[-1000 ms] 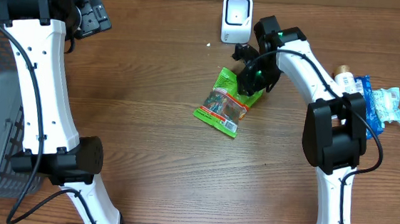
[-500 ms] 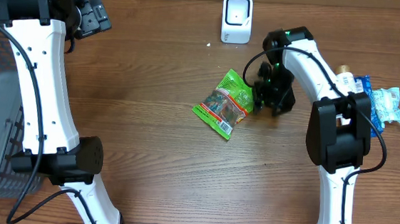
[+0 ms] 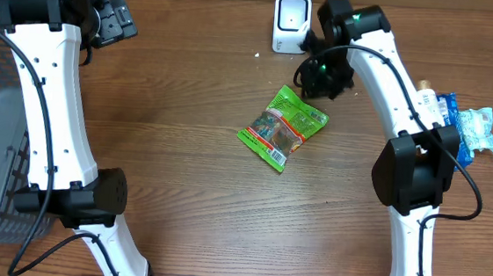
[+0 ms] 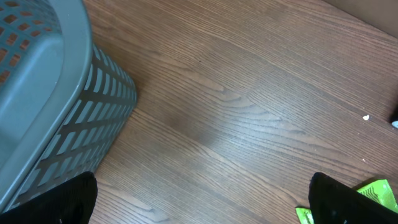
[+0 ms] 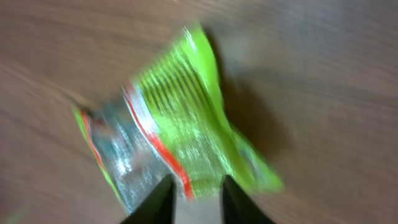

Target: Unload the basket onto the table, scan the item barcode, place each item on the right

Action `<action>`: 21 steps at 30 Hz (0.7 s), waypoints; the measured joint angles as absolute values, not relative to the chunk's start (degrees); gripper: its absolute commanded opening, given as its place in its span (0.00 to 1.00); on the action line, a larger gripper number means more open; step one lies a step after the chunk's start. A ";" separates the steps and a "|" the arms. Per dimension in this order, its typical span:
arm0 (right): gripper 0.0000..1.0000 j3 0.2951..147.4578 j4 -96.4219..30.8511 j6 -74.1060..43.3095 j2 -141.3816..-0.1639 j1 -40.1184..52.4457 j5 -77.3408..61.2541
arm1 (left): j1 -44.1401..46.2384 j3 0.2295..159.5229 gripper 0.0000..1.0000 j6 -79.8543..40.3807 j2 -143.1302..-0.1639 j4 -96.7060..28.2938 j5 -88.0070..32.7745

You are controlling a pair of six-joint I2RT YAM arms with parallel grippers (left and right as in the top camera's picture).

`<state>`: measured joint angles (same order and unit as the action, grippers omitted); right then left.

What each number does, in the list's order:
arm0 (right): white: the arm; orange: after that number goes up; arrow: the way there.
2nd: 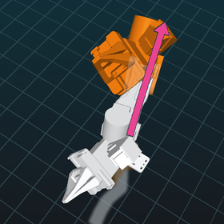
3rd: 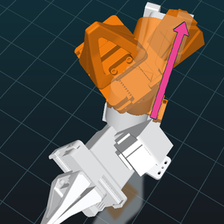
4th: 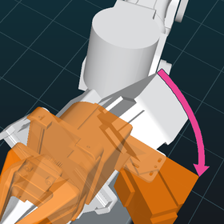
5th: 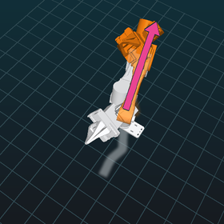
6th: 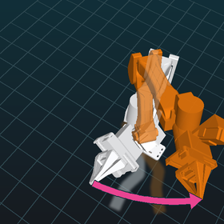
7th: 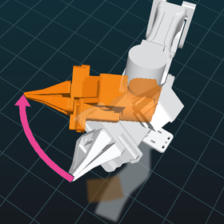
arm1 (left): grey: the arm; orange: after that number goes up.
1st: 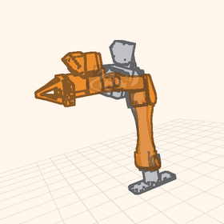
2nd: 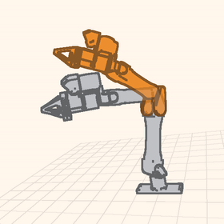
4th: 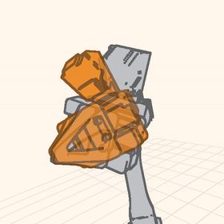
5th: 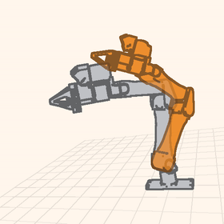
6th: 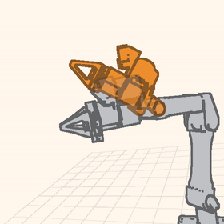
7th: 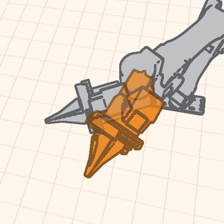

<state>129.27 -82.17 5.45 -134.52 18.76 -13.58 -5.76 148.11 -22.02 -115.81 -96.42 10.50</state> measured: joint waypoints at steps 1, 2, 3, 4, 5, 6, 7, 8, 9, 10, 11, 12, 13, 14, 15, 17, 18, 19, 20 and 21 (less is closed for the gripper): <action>0.13 129.21 -79.70 6.39 -134.52 19.27 -14.17 | -5.76 148.11 1.00 -22.02 -115.81 -96.42 10.50; 0.12 128.77 -77.36 7.22 -134.52 19.88 -14.66 | -5.76 148.11 1.00 -22.02 -115.81 -96.42 10.50; 0.12 127.98 -74.67 7.92 -134.52 20.62 -15.05 | -5.76 148.11 1.00 -22.02 -115.81 -96.42 10.50; 0.11 126.98 -72.07 8.58 -134.52 21.58 -15.38 | -5.76 148.11 1.00 -22.02 -115.81 -96.44 10.50; 0.11 125.93 -69.89 9.06 -134.52 22.52 -15.68 | -5.76 148.11 1.00 -22.02 -115.81 -96.42 10.50; 0.10 124.31 -66.65 9.28 -134.52 23.62 -15.66 | -5.76 148.11 1.00 -22.02 -115.81 -96.42 10.50; 0.09 122.26 -62.96 9.50 -134.52 24.80 -15.57 | -5.76 148.11 1.00 -22.02 -115.81 -96.42 10.50; 0.08 120.64 -60.75 9.69 -134.52 25.63 -15.44 | -5.76 148.11 1.00 -22.02 -115.81 -96.42 10.50; 0.07 118.91 -58.65 9.87 -134.54 26.44 -15.05 | -5.76 148.11 1.00 -22.02 -115.81 -96.42 10.52; 0.04 116.38 -56.03 9.96 -134.54 27.53 -14.37 | -5.76 148.11 1.00 -22.02 -115.81 -96.42 10.50; 0.04 114.58 -54.92 10.11 -134.58 28.18 -13.87 | -5.76 148.11 1.00 -22.02 -115.81 -96.42 10.50; 0.04 113.21 -53.84 9.78 -134.63 28.34 -13.21 | -5.76 148.11 1.00 -22.02 -115.81 -96.42 10.50; 0.04 112.31 -53.06 9.41 -134.63 28.38 -12.38 | -5.76 148.11 1.00 -22.02 -115.81 -96.44 10.50; 0.04 111.53 -52.75 8.80 -134.65 28.27 -11.18 | -5.76 148.11 1.00 -22.02 -115.81 -96.42 10.50; 0.04 110.78 -53.39 7.66 -134.65 28.03 -9.72 | -5.76 148.11 1.00 -22.02 -115.81 -96.44 10.50; 0.04 110.39 -55.27 5.23 -134.65 27.33 -6.90 | -5.76 148.11 1.00 -22.02 -115.81 -96.42 10.50; 0.04 110.41 -56.66 3.77 -134.65 26.94 -5.52 | -5.76 148.11 1.00 -22.02 -115.81 -96.42 10.50; 0.04 110.54 -58.46 1.98 -134.65 26.50 -4.27 | -5.76 148.11 0.99 -22.02 -115.81 -96.42 10.52; 0.04 110.69 -60.73 0.16 -134.65 26.02 -3.33 | -5.76 148.11 1.00 -22.02 -115.81 -96.42 10.50; 0.04 110.87 -63.35 -1.96 -134.65 25.47 -2.44 | -5.76 148.11 1.00 -22.02 -115.81 -96.42 10.52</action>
